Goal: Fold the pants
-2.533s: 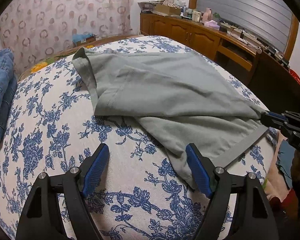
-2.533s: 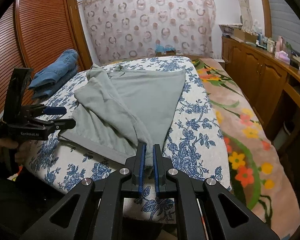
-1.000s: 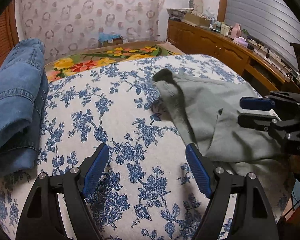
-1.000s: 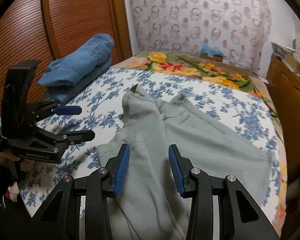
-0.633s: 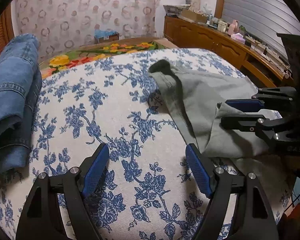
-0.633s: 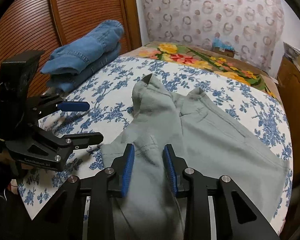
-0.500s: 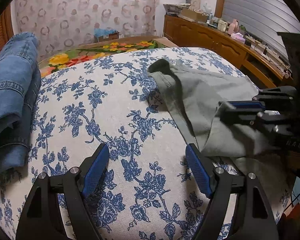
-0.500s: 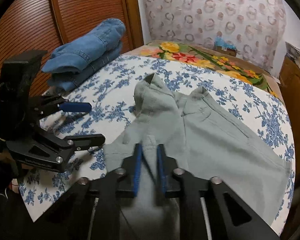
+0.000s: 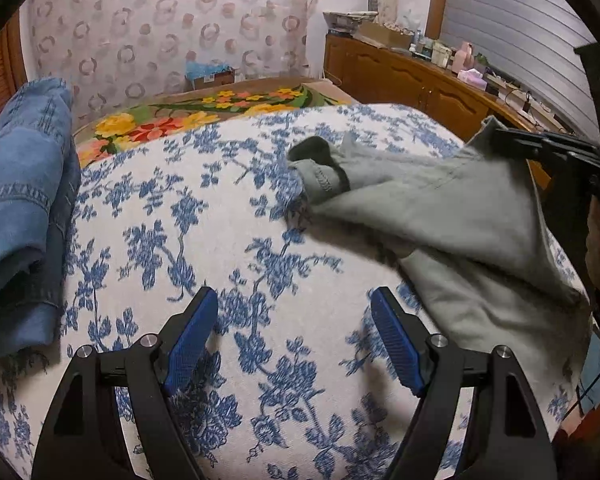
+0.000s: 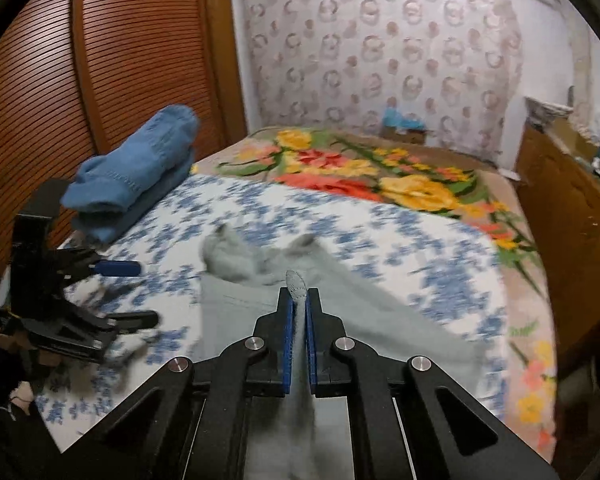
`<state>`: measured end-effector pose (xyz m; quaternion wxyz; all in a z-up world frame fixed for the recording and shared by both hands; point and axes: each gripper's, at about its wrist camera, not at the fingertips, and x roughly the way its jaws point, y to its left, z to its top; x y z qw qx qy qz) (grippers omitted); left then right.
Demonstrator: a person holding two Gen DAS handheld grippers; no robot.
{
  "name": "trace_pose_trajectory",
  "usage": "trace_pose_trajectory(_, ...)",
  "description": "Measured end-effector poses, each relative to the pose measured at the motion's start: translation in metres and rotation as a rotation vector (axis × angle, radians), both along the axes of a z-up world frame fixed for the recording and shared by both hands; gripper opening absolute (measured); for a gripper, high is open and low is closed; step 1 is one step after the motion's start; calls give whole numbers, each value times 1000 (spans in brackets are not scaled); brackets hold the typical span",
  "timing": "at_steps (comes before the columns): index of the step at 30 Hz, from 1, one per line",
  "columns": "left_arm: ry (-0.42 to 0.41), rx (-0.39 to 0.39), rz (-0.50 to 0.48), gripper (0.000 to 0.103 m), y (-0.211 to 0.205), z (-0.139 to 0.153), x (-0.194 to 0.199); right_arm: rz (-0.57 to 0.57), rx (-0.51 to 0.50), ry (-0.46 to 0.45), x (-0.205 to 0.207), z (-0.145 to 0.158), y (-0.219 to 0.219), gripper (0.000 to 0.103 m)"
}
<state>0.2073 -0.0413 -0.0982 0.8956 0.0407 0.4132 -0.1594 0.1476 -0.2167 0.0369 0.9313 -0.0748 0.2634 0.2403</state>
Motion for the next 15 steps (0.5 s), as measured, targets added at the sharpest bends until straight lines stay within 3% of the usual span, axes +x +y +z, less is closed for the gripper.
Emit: trace_pose_trajectory(15,2,44,-53,80,-44,10,23,-193,-32,46,31,-22,-64,6)
